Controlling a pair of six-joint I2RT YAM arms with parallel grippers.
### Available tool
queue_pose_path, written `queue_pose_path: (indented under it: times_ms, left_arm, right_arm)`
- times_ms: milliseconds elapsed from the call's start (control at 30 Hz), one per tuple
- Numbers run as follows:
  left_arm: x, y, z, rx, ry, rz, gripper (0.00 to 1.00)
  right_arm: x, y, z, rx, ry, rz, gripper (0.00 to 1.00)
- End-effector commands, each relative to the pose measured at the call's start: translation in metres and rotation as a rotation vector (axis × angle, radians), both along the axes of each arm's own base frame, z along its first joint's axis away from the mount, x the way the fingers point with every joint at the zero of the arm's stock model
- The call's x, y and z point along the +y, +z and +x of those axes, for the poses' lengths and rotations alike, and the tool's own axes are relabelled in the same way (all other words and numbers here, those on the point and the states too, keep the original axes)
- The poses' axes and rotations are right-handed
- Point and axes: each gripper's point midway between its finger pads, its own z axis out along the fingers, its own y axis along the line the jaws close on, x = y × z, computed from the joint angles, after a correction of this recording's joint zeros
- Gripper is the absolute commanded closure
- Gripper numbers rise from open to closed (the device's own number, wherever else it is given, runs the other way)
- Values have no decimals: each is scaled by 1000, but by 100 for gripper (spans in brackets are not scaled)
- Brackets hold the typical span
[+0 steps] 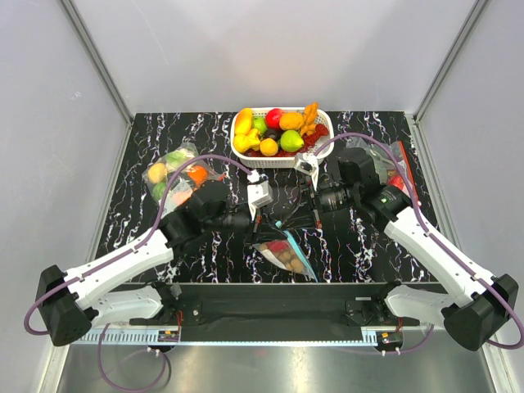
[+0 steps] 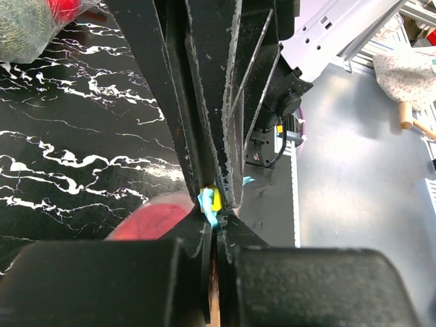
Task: Open the zip-top bag and remove the fake food
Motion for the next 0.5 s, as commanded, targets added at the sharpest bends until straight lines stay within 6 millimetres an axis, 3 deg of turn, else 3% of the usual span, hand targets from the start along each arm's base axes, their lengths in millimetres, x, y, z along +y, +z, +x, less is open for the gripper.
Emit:
queue_pose_path:
  times_ms: [0,467]
  left_arm:
    - [0,23,-9,-46,-45,-74,100]
    - [10,36,9,-93,46,-112,100]
  right_arm:
    - [0,11,-2,-42,3,12,100]
    - [-4,-9,-2,-8,-26,-43,100]
